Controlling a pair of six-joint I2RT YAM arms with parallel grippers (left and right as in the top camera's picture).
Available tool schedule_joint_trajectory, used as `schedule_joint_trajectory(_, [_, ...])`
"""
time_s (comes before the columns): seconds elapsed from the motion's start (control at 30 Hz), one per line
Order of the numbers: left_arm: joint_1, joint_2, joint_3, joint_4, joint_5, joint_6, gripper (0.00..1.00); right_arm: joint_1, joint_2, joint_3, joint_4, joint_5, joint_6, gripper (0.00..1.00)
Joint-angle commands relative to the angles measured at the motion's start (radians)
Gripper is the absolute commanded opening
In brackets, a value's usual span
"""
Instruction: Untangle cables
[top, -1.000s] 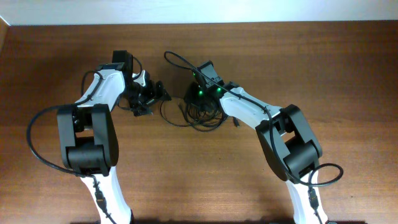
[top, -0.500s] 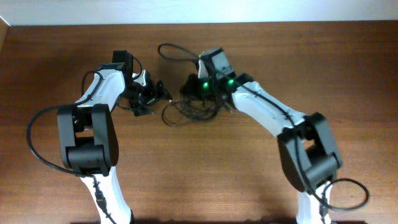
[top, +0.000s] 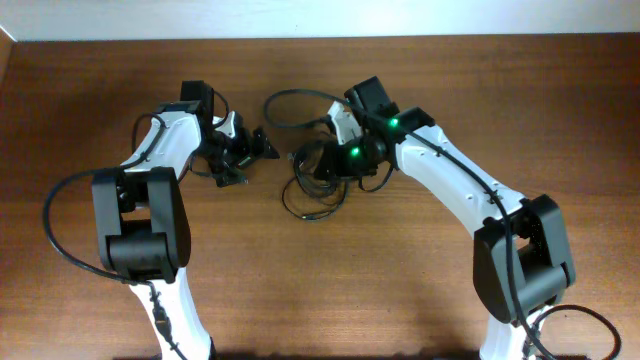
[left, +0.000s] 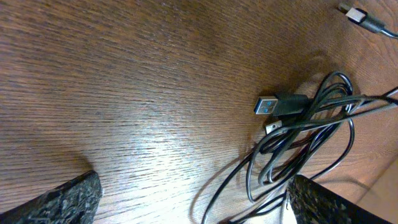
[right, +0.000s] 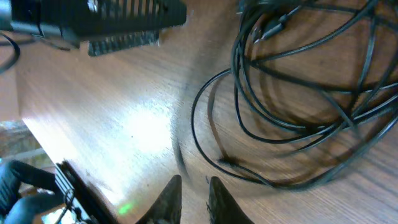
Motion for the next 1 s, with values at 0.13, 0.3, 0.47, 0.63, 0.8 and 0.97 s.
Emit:
schedule_joint_trajectory(0.13, [0.002, -0.014, -0.005, 0.0, 0.014, 0.002, 0.98, 0.021, 0.032, -0.006, -0.002, 0.011, -0.053, 0.3])
schedule_joint_trajectory(0.3, [0.0, -0.014, -0.005, 0.003, 0.014, 0.002, 0.98, 0.047, 0.048, -0.006, 0.029, 0.061, -0.052, 0.3])
schedule_joint_trajectory(0.47, [0.0, -0.014, -0.005, 0.002, 0.013, 0.002, 0.98, 0.081, 0.16, -0.006, 0.162, 0.109, -0.053, 0.35])
schedule_joint_trajectory(0.63, [0.0, -0.014, -0.005, 0.003, 0.014, 0.002, 0.98, 0.079, 0.211, -0.006, 0.174, 0.142, -0.071, 0.35])
schedule_joint_trajectory(0.8, [0.0, -0.014, -0.005, 0.003, 0.013, 0.002, 0.98, 0.081, 0.231, -0.006, 0.219, 0.14, -0.071, 0.36])
schedule_joint_trajectory(0.97, [0.0, -0.014, -0.005, 0.003, 0.014, 0.002, 0.98, 0.081, 0.232, -0.006, 0.178, 0.13, -0.071, 0.35])
